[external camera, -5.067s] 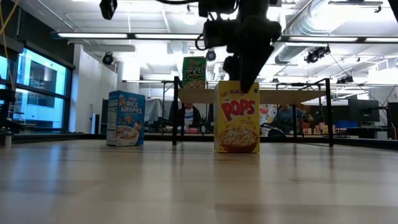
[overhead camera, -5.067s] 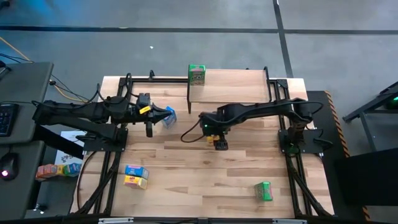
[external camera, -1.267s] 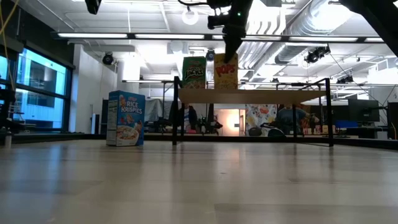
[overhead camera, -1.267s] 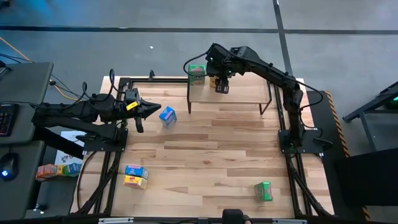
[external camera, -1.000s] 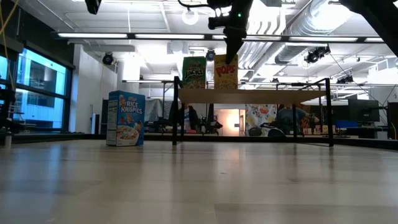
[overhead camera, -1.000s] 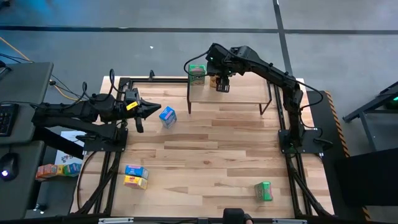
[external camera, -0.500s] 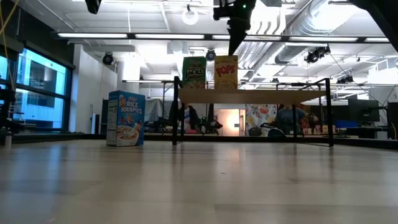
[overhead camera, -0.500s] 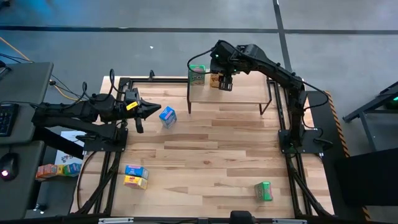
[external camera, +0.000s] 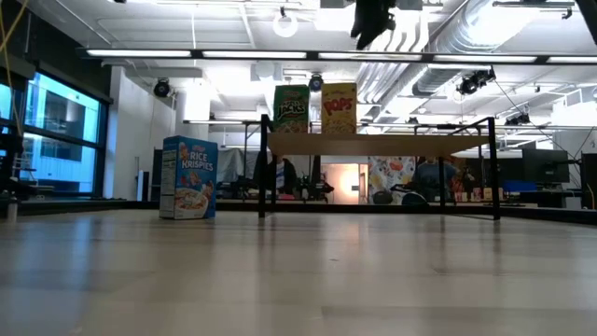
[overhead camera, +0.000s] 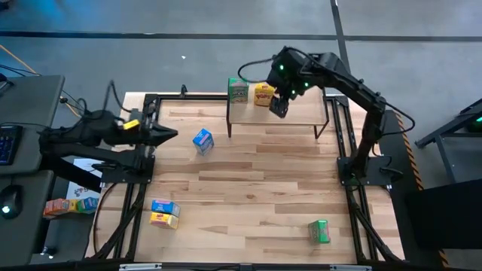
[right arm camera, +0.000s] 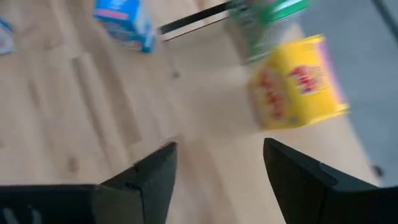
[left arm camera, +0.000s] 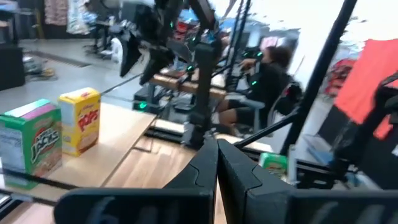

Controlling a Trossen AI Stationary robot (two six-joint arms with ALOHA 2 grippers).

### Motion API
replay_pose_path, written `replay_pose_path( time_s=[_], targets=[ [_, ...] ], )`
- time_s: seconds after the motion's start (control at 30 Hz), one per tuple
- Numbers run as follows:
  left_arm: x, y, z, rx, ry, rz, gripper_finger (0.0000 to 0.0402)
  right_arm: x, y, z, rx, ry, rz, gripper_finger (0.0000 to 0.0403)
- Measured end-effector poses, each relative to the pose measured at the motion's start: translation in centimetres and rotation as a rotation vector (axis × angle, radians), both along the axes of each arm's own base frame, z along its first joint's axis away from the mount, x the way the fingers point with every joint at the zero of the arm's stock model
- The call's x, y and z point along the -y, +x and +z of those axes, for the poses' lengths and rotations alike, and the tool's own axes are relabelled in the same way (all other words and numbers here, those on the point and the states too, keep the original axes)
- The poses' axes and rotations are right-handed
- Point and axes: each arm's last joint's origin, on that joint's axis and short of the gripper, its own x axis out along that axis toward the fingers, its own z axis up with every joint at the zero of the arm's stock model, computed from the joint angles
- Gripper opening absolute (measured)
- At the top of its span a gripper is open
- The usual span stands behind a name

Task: Stack cereal on shelf
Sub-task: Put the green cereal box on the shelf

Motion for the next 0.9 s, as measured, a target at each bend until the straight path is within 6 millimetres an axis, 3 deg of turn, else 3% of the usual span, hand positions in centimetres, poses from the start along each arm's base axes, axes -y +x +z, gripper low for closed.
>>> replay_pose_path(
  time_s=[0.2,0.37,0.5,0.7,0.9],
  targets=[
    [-0.2,-3.1,0.1,0.056,0.024,-0.004,0.0000,-4.6,0.8,-0.7,-0.027,0.057,0.007,0.0224],
    [-0.3,-4.6,0.3,0.113,0.027,-0.003,0.0000,-8.4,1.4,-3.3,-0.113,0.080,0.025,0.0224],
    [-0.3,-4.5,-0.1,0.152,0.009,-0.004,0.0000,-11.1,1.1,-6.0,-0.170,0.107,0.042,0.0224],
    [-0.1,-2.3,-2.5,0.217,-0.060,-0.042,0.0000,-14.0,-1.6,-8.8,-0.161,0.146,0.048,0.0224],
    [-0.1,-0.8,-5.3,0.196,-0.151,0.006,0.0000,-15.7,-5.8,-9.4,0.001,0.204,0.013,0.0224]
  ],
)
